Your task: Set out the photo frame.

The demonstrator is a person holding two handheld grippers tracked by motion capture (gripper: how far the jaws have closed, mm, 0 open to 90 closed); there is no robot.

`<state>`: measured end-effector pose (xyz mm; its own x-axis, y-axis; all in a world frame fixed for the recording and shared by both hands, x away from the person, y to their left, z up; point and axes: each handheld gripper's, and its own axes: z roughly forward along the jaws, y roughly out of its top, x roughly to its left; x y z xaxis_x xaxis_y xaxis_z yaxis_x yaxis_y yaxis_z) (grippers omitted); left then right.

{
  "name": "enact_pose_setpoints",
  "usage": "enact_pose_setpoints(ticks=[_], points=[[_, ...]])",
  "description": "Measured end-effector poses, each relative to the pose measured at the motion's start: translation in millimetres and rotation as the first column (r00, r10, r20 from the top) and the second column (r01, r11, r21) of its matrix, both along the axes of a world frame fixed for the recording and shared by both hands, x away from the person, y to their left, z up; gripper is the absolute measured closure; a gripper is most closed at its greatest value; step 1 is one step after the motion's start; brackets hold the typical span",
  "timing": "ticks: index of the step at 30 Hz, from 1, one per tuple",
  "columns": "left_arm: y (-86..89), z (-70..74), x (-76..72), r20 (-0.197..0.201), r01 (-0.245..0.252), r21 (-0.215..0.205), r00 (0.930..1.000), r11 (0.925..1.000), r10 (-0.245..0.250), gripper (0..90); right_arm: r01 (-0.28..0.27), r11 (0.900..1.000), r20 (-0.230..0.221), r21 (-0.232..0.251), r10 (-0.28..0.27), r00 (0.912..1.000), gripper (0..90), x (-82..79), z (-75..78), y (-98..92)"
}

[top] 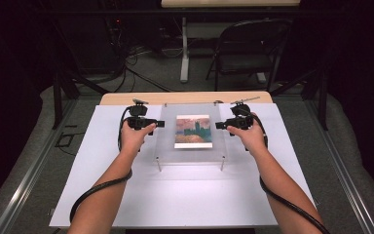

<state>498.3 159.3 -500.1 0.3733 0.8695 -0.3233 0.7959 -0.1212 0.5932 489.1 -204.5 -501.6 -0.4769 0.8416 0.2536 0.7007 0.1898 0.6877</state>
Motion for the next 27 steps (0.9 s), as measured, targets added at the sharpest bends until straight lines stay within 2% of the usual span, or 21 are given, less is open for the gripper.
enact_pose_setpoints(ticks=[1, 8, 12, 14, 16, 20, 24, 27], points=[[-3.3, -2.2, 3.4, -0.005, -0.011, 0.005, 0.9999, 0.9999, 0.011, 37.4, -0.002, 1.0, -0.014, -0.015, 0.002, 0.9999, 38.0, 4.9, -4.2, 4.0], [-13.8, -7.6, 11.8, -0.031, -0.045, 0.04, 0.9985, 0.9982, 0.046, 36.2, 0.027, 1.0, -0.058, -0.016, -0.028, 0.9979, 36.5, 13.4, -12.1, 12.1], [-18.2, -10.5, 13.9, -0.04, -0.046, 0.045, 0.998, 0.9979, 0.048, 35.7, 0.038, 0.999, -0.071, -0.019, -0.039, 0.9967, 33.9, 16.1, -15.0, 15.4], [-22.7, -13.4, 15.4, -0.05, -0.046, 0.055, 0.9975, 0.9974, 0.049, 35.7, 0.053, 0.999, -0.095, -0.012, -0.054, 0.994, 32.7, 18.0, -18.0, 18.9], [-24.0, -14.9, 16.0, -0.052, -0.05, 0.057, 0.9973, 0.9971, 0.053, 35.7, 0.056, 0.998, -0.105, -0.019, -0.058, 0.9928, 32.2, 18.5, -18.4, 19.7], [-25.5, -20.2, 17.2, -0.065, -0.042, 0.053, 0.9968, 0.9977, 0.046, 33.8, 0.074, 0.997, -0.123, 0.0, -0.073, 0.9897, 26.5, 20.9, -23.1, 23.3], [-27.1, -22.5, 17.5, -0.071, -0.047, 0.028, 0.9963, 0.9985, 0.049, 32.6, 0.081, 0.997, -0.122, -0.001, -0.081, 0.9892, 25.6, 21.2, -23.8, 25.0], [-30.3, -22.3, 18.3, -0.069, -0.049, 0.042, 0.9963, 0.9979, 0.051, 30.2, 0.082, 0.997, -0.125, -0.009, -0.082, 0.9888, 23.8, 21.1, -23.7, 26.5]])
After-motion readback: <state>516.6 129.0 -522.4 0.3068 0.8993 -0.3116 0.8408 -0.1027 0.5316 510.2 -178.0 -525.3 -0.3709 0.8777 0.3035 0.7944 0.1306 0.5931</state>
